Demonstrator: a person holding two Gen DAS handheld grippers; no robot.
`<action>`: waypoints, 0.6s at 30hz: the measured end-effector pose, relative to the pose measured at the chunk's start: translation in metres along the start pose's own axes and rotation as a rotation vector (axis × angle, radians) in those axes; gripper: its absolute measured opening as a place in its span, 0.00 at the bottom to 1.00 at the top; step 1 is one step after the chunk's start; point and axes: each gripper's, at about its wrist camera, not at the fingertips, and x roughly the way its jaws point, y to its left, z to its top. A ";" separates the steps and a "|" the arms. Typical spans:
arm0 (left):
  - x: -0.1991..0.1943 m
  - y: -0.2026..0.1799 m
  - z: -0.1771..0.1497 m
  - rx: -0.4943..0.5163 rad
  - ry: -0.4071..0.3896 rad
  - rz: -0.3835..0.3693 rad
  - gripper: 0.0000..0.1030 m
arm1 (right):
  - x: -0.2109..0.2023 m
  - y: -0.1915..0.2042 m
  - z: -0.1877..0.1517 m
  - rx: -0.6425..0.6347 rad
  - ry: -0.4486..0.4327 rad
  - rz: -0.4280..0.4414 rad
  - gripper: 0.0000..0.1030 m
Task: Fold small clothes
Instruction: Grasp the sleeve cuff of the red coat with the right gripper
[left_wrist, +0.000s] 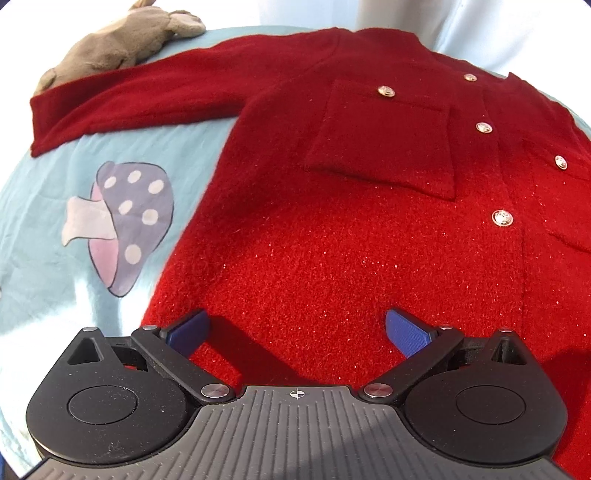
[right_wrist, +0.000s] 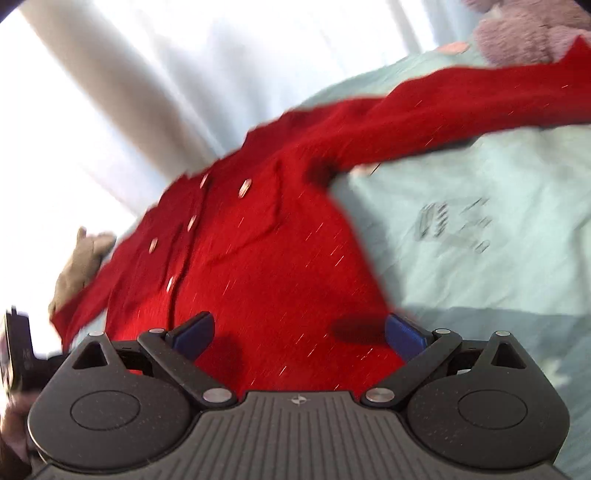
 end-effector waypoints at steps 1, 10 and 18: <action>0.000 0.001 0.000 -0.013 0.000 -0.006 1.00 | -0.008 -0.020 0.016 0.056 -0.070 -0.051 0.96; 0.000 0.006 -0.003 -0.033 -0.008 -0.032 1.00 | -0.035 -0.204 0.103 0.525 -0.426 -0.315 0.53; -0.001 0.009 -0.005 -0.037 -0.021 -0.044 1.00 | -0.020 -0.253 0.120 0.736 -0.525 -0.265 0.30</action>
